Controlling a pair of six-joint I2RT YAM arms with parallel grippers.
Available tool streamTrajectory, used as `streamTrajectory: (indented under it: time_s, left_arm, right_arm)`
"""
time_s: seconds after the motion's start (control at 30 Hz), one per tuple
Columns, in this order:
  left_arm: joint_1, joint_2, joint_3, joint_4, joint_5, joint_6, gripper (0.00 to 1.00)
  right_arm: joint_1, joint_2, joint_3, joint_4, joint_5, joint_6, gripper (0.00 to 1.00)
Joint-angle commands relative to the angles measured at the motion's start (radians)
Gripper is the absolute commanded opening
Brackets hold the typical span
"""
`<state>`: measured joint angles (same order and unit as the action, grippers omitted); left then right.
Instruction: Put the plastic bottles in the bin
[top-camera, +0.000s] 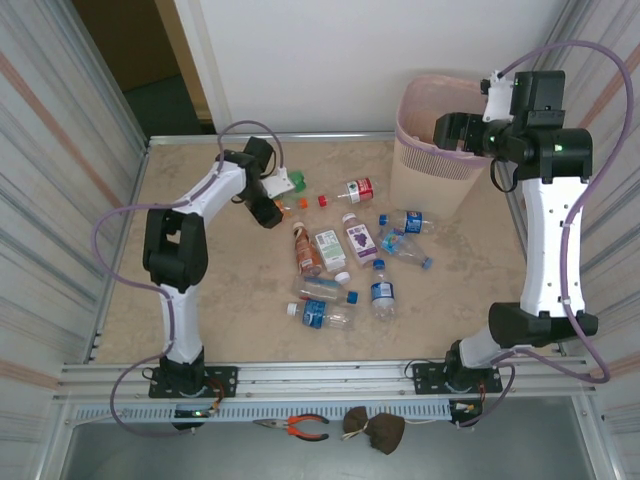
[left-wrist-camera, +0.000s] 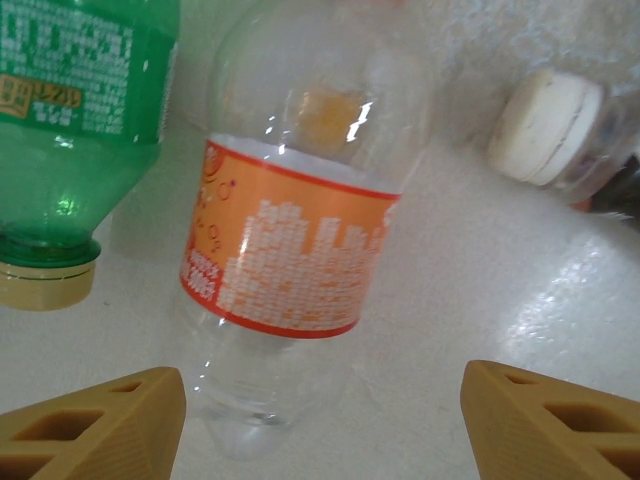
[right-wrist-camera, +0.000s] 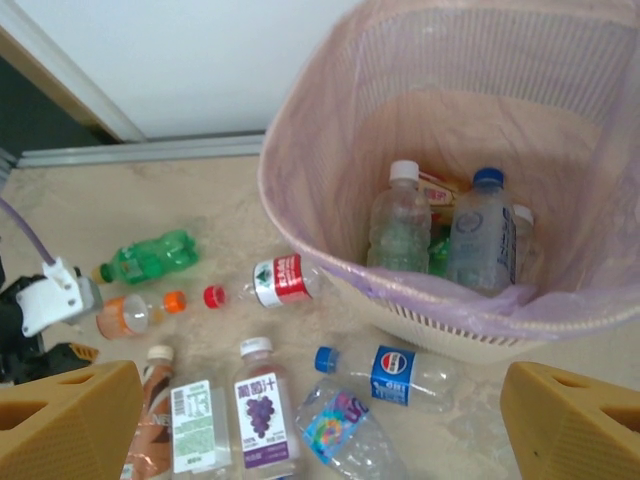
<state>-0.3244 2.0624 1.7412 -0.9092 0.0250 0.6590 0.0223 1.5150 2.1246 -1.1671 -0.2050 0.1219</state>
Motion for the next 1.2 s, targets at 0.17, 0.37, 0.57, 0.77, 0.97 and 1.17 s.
streamTrajectory:
  time_s: [0.17,0.37,0.57,0.77,0.97,1.17]
  left_arm:
    - [0.012,0.070,0.061,-0.020,-0.015,0.062,0.76]
    - [0.012,0.109,0.061,-0.031,0.003,0.074,0.76]
    - [0.014,0.121,0.048,-0.022,0.008,0.063,0.76]
    - [0.014,0.125,0.006,-0.003,-0.007,0.053,0.76]
    - [0.013,0.128,-0.014,0.004,-0.004,0.046,0.76]
    - [0.014,0.132,-0.015,0.007,-0.022,0.044,0.72]
  right_arm:
    - [0.010,-0.074,-0.068,0.046,0.021,-0.011,0.91]
    - [0.011,-0.088,-0.083,0.050,0.021,-0.001,0.91]
    - [0.024,-0.101,-0.100,0.067,0.019,0.007,0.91]
    - [0.030,-0.107,-0.103,0.066,0.017,0.011,0.91]
    - [0.036,-0.108,-0.109,0.073,0.012,0.019,0.91]
    - [0.039,-0.115,-0.127,0.087,0.012,0.016,0.91]
